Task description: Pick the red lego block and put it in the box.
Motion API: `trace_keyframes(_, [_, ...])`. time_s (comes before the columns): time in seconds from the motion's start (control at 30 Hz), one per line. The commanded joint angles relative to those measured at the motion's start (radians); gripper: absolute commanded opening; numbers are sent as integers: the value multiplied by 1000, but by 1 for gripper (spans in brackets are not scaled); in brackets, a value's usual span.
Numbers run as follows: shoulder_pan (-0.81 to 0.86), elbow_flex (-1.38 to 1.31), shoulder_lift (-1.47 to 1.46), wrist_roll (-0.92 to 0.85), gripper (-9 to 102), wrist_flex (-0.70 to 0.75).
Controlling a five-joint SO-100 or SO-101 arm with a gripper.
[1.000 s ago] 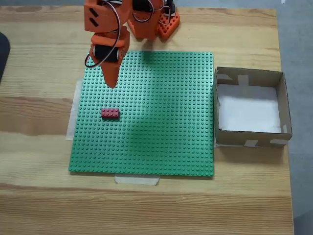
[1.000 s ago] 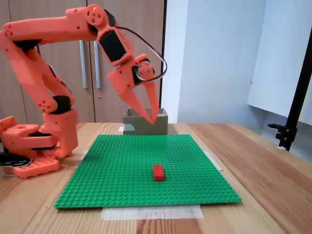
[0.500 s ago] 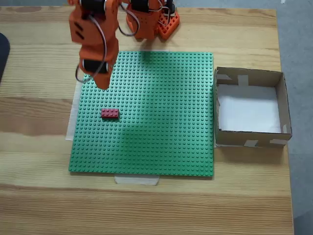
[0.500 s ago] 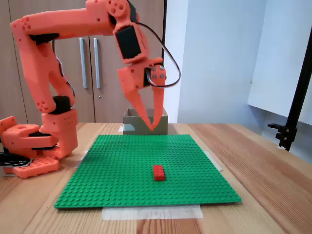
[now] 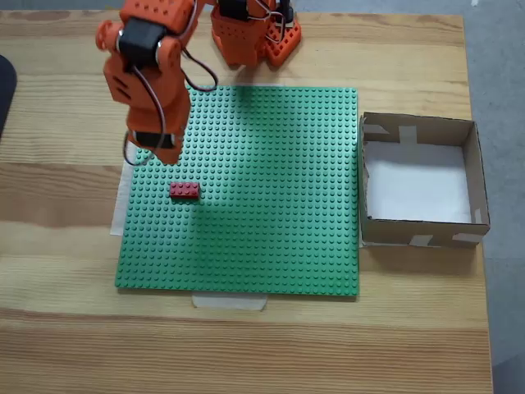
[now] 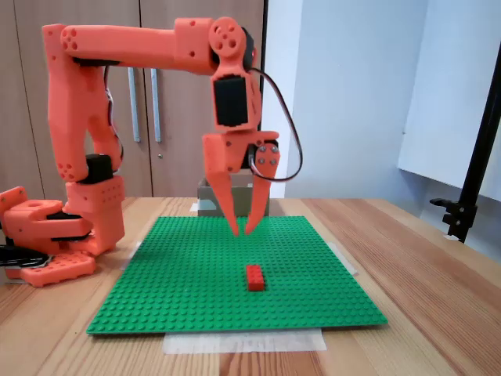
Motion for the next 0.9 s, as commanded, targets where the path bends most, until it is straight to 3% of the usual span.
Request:
trace_keyframes(0.0, [11, -63, -23, -14, 11, 9])
trace_keyframes(0.63, [40, -38, -141, -118, 29, -52])
trace_keyframes(0.87, [51, 17, -149, -147, 29, -101])
